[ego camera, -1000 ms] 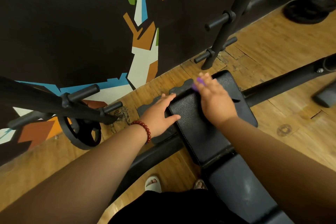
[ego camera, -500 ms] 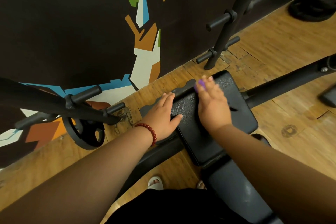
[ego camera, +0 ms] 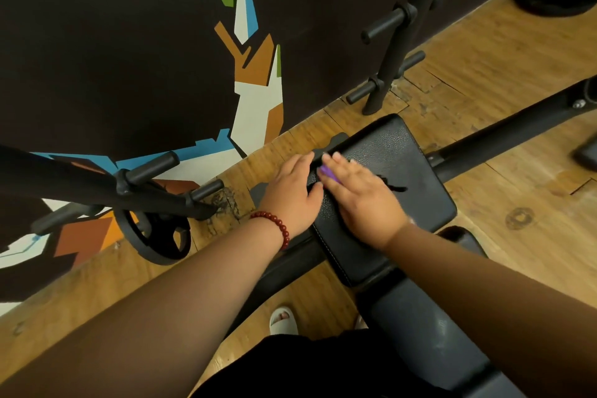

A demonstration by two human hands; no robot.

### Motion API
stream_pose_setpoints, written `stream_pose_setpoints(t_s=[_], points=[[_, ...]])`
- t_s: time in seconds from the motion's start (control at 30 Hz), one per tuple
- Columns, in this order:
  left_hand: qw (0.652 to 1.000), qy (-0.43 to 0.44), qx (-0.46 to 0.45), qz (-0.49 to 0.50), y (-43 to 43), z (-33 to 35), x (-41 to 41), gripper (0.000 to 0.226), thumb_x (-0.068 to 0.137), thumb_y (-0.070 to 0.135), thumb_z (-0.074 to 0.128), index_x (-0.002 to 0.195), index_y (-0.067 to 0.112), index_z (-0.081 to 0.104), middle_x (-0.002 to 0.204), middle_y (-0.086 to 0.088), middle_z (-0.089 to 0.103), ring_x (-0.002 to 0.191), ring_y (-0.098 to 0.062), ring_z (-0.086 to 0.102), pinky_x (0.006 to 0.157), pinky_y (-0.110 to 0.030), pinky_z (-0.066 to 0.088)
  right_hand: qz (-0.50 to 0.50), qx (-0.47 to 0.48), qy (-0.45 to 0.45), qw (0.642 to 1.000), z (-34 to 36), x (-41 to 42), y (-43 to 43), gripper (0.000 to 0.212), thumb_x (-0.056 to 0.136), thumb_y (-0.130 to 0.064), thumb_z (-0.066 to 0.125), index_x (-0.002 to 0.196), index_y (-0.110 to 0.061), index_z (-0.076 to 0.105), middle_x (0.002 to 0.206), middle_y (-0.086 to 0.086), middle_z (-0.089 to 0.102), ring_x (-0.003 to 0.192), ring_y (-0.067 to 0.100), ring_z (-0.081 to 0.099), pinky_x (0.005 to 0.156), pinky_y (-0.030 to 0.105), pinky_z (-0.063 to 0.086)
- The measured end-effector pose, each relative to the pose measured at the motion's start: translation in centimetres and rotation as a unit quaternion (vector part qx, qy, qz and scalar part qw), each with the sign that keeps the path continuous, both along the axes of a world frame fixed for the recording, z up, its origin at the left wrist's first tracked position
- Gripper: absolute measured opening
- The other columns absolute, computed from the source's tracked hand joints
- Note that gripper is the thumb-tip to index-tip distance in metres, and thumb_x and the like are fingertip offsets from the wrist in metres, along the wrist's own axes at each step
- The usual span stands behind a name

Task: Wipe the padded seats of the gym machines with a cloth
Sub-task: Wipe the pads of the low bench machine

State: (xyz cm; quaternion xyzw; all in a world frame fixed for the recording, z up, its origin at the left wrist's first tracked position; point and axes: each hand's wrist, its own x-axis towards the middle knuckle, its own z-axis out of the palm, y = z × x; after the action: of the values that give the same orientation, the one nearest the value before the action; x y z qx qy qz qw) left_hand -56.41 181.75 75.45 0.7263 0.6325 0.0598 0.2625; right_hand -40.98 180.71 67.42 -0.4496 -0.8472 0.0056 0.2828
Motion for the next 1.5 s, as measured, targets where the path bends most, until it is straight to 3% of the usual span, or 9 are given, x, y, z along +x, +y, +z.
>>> stream_pose_setpoints(t_s=[0.07,0.17,0.27,0.47,0.63,0.87,1.1,1.33,1.5], points=[[1.000,-0.002,0.017,-0.007,0.3,0.2,0.5,0.055,0.101,0.026,0.044,0.152,0.021,0.024,0.158,0.003,0.021,0.144,-0.014,0.020,0.114,-0.031,0.025,0.041,0.000,-0.033,0.999,-0.3,2.1,0.8,0.046,0.086,-0.001,0.057,0.133,-0.005,0.056,0.142,0.019,0.049,0.129,0.038,0.049,0.107,0.051,0.039],[1.000,-0.010,0.022,-0.007,1.1,0.3,1.2,0.052,0.102,0.027,0.042,0.151,0.019,0.026,0.157,0.002,0.023,0.144,-0.014,0.021,0.112,-0.028,0.026,-0.116,-0.015,0.022,0.993,0.5,4.3,3.2,0.043,0.091,-0.007,0.047,0.133,-0.003,0.054,0.141,0.024,0.049,0.128,0.043,0.048,0.107,0.054,0.037],[1.000,-0.001,0.016,-0.005,1.7,0.2,2.0,0.053,0.102,0.031,0.040,0.152,0.019,0.025,0.158,0.001,0.022,0.145,-0.015,0.019,0.114,-0.032,0.024,-0.205,-0.037,0.078,0.975,1.0,2.7,2.9,0.042,0.092,-0.003,0.054,0.134,0.000,0.053,0.143,0.024,0.046,0.134,0.044,0.040,0.112,0.050,0.023],[0.994,0.096,0.010,-0.050,1.8,-0.9,2.0,0.057,0.103,0.034,0.036,0.154,0.023,0.014,0.161,0.005,0.015,0.148,-0.015,0.011,0.119,-0.036,0.010,-0.025,0.011,-0.007,1.000,-1.0,3.1,0.3,0.041,0.093,-0.012,0.046,0.132,-0.005,0.057,0.142,0.016,0.050,0.132,0.033,0.046,0.112,0.045,0.030],[0.992,0.112,0.006,-0.061,1.8,-0.5,2.1,0.056,0.104,0.036,0.032,0.154,0.023,0.011,0.162,0.004,0.011,0.148,-0.015,0.007,0.119,-0.035,0.006,-0.192,-0.056,0.068,0.977,1.7,3.4,5.0,0.041,0.093,-0.007,0.048,0.132,0.002,0.054,0.141,0.022,0.049,0.134,0.042,0.042,0.112,0.047,0.024],[0.988,0.135,-0.015,-0.073,2.0,-0.3,2.2,0.057,0.104,0.039,0.027,0.155,0.024,0.004,0.163,0.006,0.003,0.149,-0.013,-0.002,0.118,-0.036,0.003,-0.135,-0.054,0.051,0.988,-1.5,4.3,-1.1,0.044,0.098,-0.018,0.039,0.138,-0.006,0.052,0.147,0.015,0.044,0.138,0.032,0.037,0.115,0.044,0.028],[0.970,0.217,0.032,-0.108,1.6,-1.1,2.5,0.059,0.103,0.046,0.018,0.152,0.035,-0.013,0.162,0.005,-0.014,0.149,-0.021,-0.008,0.118,-0.046,0.010,-0.194,-0.087,0.063,0.975,1.3,3.4,3.5,0.044,0.096,-0.010,0.050,0.139,-0.003,0.048,0.148,0.019,0.041,0.140,0.038,0.034,0.115,0.042,0.017],[0.950,0.256,0.111,-0.142,1.1,-1.7,2.8,0.059,0.104,0.041,0.018,0.154,0.024,-0.008,0.162,0.004,-0.013,0.149,-0.017,-0.006,0.119,-0.040,0.001,-0.220,-0.117,0.070,0.966,-0.9,3.1,-2.7,0.054,0.091,-0.007,0.060,0.143,-0.005,0.044,0.151,0.018,0.036,0.140,0.036,0.032,0.114,0.044,0.018],[0.927,0.269,0.150,-0.214,0.2,-2.2,3.7,0.061,0.103,0.038,0.024,0.154,0.021,-0.004,0.162,-0.003,-0.015,0.148,-0.021,-0.013,0.116,-0.037,-0.009,-0.246,-0.133,0.075,0.957,0.9,3.6,0.7,0.049,0.100,-0.015,0.049,0.146,-0.008,0.038,0.156,0.014,0.028,0.146,0.032,0.020,0.117,0.037,0.007]])
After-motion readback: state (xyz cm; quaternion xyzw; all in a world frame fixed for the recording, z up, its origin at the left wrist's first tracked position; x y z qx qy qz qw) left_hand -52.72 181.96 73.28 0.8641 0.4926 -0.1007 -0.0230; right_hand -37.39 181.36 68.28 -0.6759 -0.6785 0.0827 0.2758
